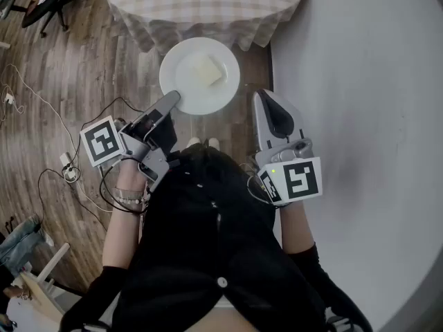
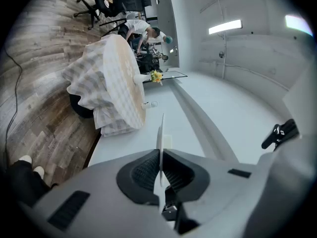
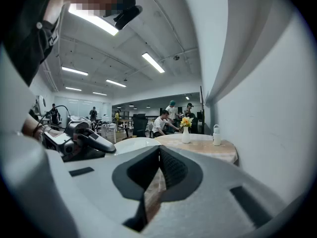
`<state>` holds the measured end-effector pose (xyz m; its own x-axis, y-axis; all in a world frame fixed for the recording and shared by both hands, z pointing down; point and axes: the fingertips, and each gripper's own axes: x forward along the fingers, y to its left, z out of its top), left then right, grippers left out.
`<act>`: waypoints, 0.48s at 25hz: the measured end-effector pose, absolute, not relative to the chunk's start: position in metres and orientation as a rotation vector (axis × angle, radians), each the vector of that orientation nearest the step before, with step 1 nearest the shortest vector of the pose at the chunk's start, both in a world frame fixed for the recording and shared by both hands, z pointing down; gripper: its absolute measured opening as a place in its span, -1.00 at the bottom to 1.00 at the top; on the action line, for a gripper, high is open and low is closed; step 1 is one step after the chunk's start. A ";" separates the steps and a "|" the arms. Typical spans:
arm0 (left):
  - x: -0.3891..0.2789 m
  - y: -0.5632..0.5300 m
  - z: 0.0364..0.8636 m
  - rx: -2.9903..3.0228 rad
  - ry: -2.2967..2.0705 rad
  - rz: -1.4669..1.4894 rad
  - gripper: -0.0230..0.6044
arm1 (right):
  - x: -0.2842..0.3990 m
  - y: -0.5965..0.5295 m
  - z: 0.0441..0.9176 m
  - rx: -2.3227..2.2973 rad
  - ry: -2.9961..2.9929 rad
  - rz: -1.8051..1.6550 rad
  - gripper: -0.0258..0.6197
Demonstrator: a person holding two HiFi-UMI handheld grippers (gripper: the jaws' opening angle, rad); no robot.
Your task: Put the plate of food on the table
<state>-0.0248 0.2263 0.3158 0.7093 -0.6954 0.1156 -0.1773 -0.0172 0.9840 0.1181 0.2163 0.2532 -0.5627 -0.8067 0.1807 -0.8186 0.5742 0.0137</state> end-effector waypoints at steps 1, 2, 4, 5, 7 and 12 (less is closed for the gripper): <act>-0.024 0.225 0.316 1.568 -0.733 -0.478 -0.89 | 0.118 0.216 0.254 1.369 -2.635 0.099 -0.92; -0.024 0.224 0.316 1.569 -0.732 -0.479 -0.89 | 0.117 0.215 0.254 1.365 -2.634 0.092 -0.92; -0.024 0.223 0.316 1.571 -0.730 -0.483 -0.89 | 0.116 0.215 0.255 1.356 -2.632 0.081 -0.92; -0.024 0.223 0.316 1.570 -0.729 -0.484 -0.89 | 0.115 0.215 0.255 1.352 -2.630 0.078 -0.92; -0.026 0.223 0.315 1.572 -0.729 -0.485 -0.89 | 0.112 0.216 0.255 1.345 -2.630 0.076 -0.92; -0.031 0.221 0.312 1.571 -0.723 -0.485 -0.89 | 0.107 0.214 0.253 1.366 -2.630 0.107 -0.92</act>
